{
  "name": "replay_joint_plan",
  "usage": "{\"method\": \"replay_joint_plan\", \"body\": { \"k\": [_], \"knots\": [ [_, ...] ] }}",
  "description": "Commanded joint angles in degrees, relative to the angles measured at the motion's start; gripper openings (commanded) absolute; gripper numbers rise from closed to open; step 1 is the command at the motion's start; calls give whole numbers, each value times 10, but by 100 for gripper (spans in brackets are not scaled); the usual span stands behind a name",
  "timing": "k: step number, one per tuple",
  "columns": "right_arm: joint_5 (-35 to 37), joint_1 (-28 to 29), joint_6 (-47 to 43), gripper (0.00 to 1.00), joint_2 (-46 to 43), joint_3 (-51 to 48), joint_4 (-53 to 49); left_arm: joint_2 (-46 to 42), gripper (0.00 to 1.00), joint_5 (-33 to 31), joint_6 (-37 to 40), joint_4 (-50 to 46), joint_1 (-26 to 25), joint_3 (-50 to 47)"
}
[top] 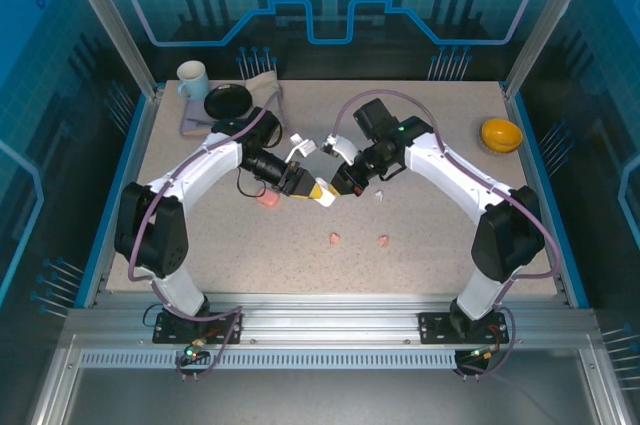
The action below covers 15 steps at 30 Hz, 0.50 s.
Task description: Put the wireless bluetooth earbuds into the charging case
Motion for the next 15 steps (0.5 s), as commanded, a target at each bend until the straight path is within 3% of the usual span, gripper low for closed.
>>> {"method": "replay_joint_plan", "body": {
  "k": [1,3,5,9,15],
  "knots": [
    [8,4,12,0,-18,17,17,5,15,26,4,8,-2,0],
    [13,0,30,0,-27,16,29,-3,9,20,-4,26,-3,-9],
    [16,-13,58,26,-38,15,43,-16,1,10,-16,51,-2,-21],
    [-2,-54,137,53,-73,-2,82,-46,0,-20,-49,107,-3,-48],
    [-31,-112,340,63,-137,-81,199,-101,0,-97,-117,237,-3,-104]
  ]
}}
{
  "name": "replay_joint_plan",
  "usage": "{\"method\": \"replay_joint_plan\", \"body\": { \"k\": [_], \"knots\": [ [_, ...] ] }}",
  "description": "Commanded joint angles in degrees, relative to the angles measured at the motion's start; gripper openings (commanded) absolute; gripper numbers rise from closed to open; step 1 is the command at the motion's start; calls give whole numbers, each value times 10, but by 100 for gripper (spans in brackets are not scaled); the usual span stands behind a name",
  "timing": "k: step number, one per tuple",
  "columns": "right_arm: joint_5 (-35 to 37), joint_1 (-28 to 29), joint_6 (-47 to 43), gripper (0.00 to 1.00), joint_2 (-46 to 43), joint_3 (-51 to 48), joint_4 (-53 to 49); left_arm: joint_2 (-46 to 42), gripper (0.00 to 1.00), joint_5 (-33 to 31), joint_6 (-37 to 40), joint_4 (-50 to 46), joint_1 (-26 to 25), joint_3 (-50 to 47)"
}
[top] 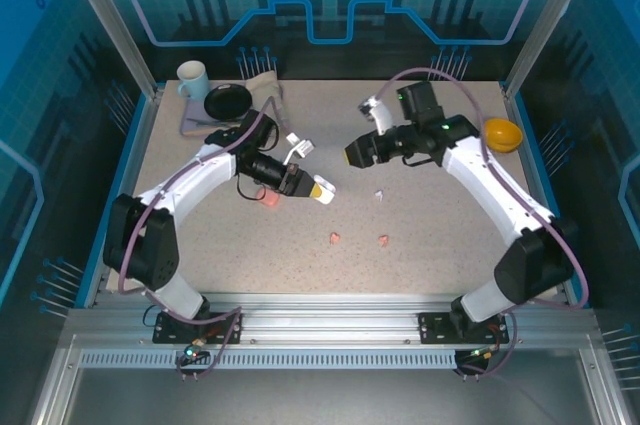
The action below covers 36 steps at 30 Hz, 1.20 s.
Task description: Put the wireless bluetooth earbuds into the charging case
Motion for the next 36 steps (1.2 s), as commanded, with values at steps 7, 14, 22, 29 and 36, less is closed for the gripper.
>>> {"method": "replay_joint_plan", "body": {
  "k": [7,14,22,29,36],
  "knots": [
    [3,-1,266,64,-74,-113,152,-152,0,-162,-110,377,-4,-184],
    [63,11,320,65,-101,-165,176,-263,0,-318,-86,794,-27,-431],
    [85,22,361,65,-110,-214,185,-334,0,-368,-65,882,-61,-507],
    [27,48,299,64,-116,-193,206,-342,0,-319,-77,931,-69,-542],
    [64,51,280,64,-123,-181,150,-307,0,-340,-65,998,-72,-562]
  ]
}}
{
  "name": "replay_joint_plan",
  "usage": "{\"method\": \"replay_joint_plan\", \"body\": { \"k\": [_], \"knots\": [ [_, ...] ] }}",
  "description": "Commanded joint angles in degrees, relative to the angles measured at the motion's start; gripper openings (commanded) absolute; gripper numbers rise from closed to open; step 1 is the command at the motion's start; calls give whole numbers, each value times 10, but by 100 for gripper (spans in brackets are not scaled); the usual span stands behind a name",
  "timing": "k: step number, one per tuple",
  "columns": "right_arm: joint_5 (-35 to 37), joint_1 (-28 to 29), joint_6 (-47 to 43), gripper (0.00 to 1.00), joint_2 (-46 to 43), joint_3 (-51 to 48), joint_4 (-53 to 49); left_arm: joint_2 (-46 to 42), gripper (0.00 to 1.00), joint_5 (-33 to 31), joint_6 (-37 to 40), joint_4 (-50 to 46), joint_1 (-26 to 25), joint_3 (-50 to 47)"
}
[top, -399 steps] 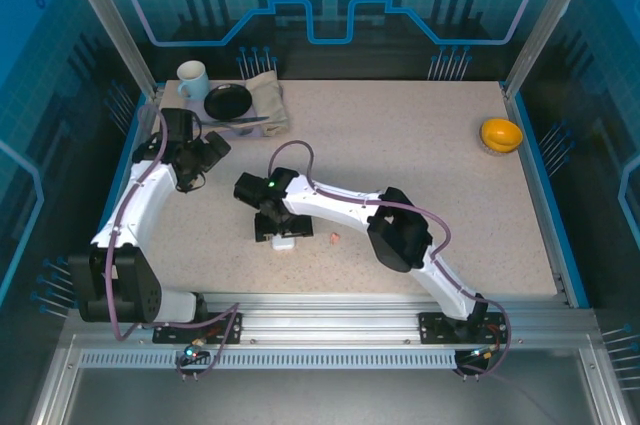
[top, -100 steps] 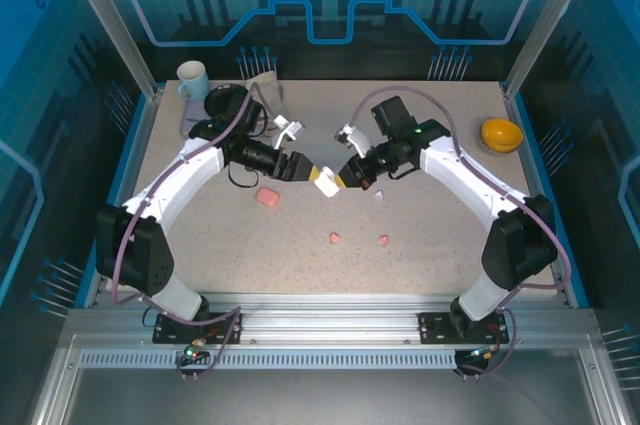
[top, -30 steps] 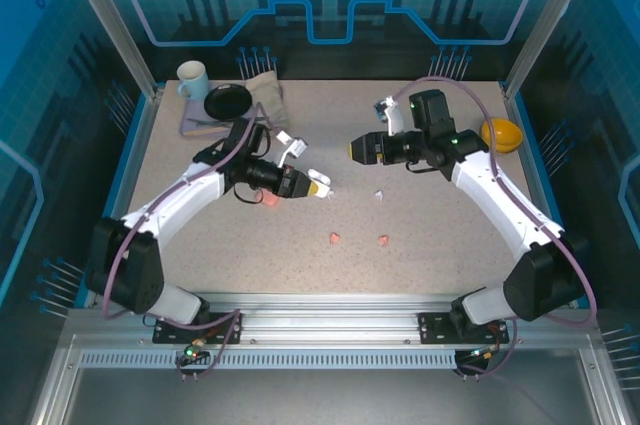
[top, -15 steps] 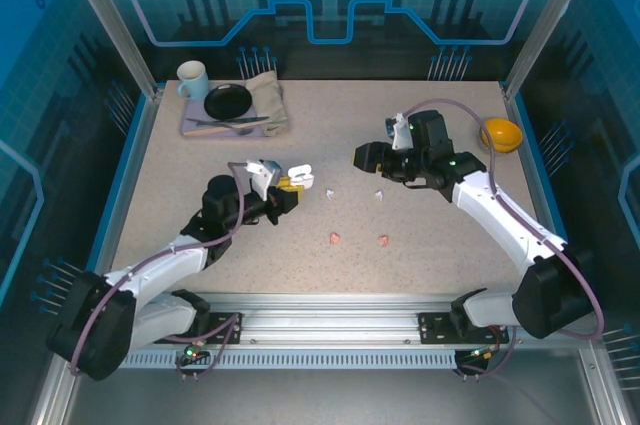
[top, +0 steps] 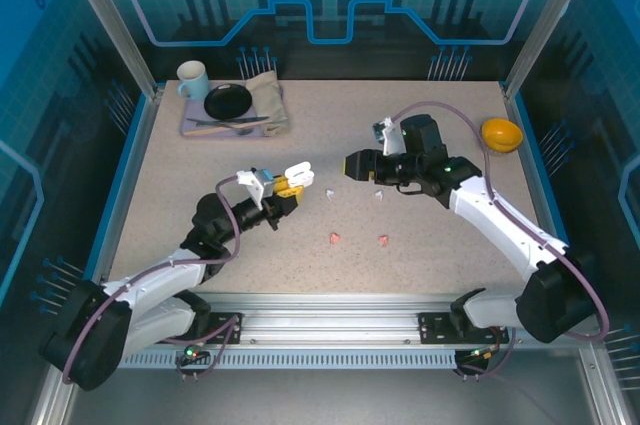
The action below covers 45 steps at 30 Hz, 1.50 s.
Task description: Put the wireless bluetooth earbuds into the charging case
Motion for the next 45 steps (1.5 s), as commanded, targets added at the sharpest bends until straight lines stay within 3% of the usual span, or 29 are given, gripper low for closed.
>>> {"method": "replay_joint_plan", "body": {
  "k": [1,12,18,25,30,35,39,45],
  "knots": [
    [31,9,-10,64,-12,14,-42,14,0,-9,14,74,-6,-16],
    [74,55,3,64,6,6,-33,9,0,-2,35,14,-14,0],
    [230,84,60,63,52,28,-191,-3,0,-53,47,16,-21,-12],
    [299,142,189,61,106,-16,-200,-28,0,-71,48,9,-21,-20],
    [339,158,212,61,128,5,-212,-52,0,-78,47,-17,-21,-21],
    [338,120,158,62,155,65,-218,-50,0,-92,46,-17,-21,-20],
    [334,91,123,62,230,153,-260,-40,0,-113,45,-2,-21,-20],
    [304,89,140,60,351,263,-280,-23,0,-161,53,26,-21,-23]
  ]
}}
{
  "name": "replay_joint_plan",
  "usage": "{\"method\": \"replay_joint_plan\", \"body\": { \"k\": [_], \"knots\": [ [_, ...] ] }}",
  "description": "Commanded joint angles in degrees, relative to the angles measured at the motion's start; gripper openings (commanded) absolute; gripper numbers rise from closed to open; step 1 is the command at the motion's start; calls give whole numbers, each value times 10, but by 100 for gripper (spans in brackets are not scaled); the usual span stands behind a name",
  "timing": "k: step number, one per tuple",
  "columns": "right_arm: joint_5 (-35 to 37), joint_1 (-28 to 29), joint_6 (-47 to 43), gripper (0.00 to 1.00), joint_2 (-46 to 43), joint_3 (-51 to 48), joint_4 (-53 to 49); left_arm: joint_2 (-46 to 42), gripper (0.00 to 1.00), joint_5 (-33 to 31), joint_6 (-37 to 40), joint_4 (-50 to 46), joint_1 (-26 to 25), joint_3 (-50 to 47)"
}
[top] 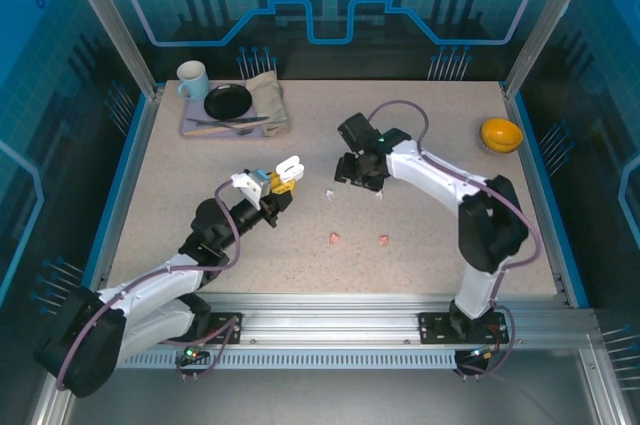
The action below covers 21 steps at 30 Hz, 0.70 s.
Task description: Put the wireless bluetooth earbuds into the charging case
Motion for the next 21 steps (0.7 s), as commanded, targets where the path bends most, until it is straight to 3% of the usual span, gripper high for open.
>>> {"method": "replay_joint_plan", "body": {
  "k": [1,8,21],
  "knots": [
    [-20,6,-2,60,72,57,-44,9,0,-39,19,45,-4,-9],
    [-1,31,-25,59,193,180,-102,25,0,-44,20,57,-2,-9],
    [-10,45,-50,55,233,196,-89,15,0,-44,22,58,-2,-10]
  ]
}}
